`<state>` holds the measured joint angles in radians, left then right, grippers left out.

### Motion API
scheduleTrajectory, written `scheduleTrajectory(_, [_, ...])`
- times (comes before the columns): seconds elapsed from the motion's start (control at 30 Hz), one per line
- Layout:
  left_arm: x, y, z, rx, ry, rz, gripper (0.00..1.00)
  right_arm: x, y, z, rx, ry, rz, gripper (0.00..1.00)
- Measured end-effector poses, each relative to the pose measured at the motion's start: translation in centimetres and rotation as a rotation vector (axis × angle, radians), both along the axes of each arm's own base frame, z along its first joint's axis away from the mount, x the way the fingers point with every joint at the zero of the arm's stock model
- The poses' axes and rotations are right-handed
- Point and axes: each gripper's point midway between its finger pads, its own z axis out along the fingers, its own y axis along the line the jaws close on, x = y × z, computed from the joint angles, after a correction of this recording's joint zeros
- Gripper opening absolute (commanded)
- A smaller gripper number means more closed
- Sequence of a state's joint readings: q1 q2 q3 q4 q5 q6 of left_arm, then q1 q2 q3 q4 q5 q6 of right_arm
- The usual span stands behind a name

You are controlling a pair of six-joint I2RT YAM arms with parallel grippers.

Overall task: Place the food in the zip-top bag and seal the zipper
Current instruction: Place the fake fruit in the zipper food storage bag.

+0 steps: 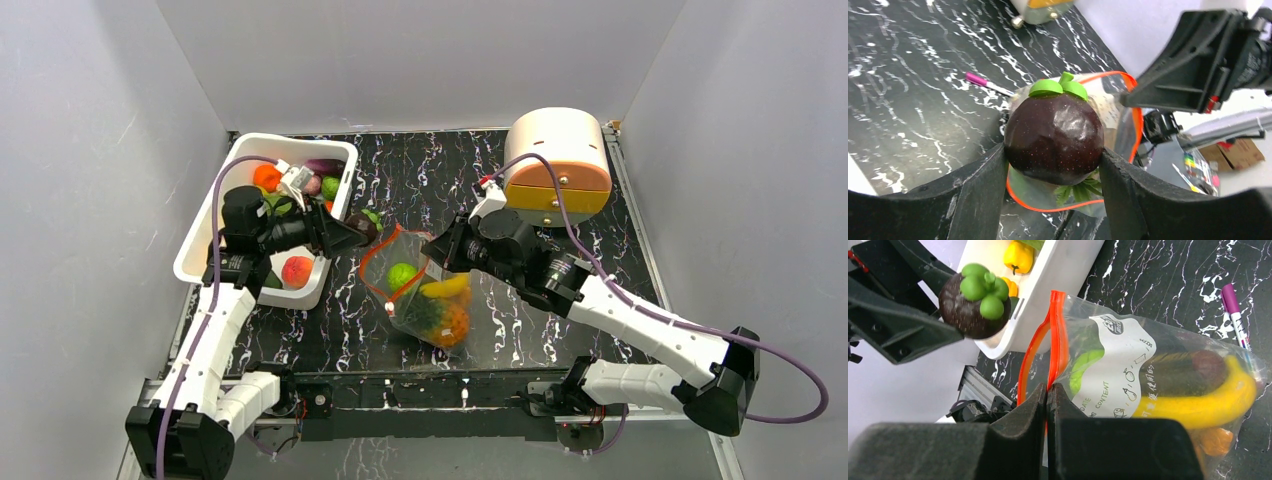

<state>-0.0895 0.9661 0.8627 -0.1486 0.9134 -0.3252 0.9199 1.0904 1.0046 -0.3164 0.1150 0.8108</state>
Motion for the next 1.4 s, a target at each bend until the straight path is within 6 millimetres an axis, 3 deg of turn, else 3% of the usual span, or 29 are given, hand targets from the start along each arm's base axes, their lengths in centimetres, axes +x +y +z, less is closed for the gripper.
scheduleTrajectory(0.27, [-2.7, -2.2, 0.3, -0.054, 0.000, -0.160, 0.35, 0.5, 0.2, 0.1, -0.008, -0.006, -0.011, 0.00])
scheduleTrajectory(0.97, [-5.5, -5.4, -2.6, -0.055, 0.108, -0.319, 0.35, 0.6, 0.4, 0.4, 0.000, -0.018, -0.005, 0.00])
scheduleTrajectory(1.2, [-5.6, -5.9, -3.7, -0.028, 0.139, -0.316, 0.44, 0.7, 0.6, 0.6, 0.012, -0.026, -0.002, 0.00])
scheduleTrajectory(1.4, [-5.7, -6.2, -4.8, 0.011, 0.164, -0.311, 0.67, 0.6, 0.8, 0.8, 0.024, -0.027, 0.001, 0.00])
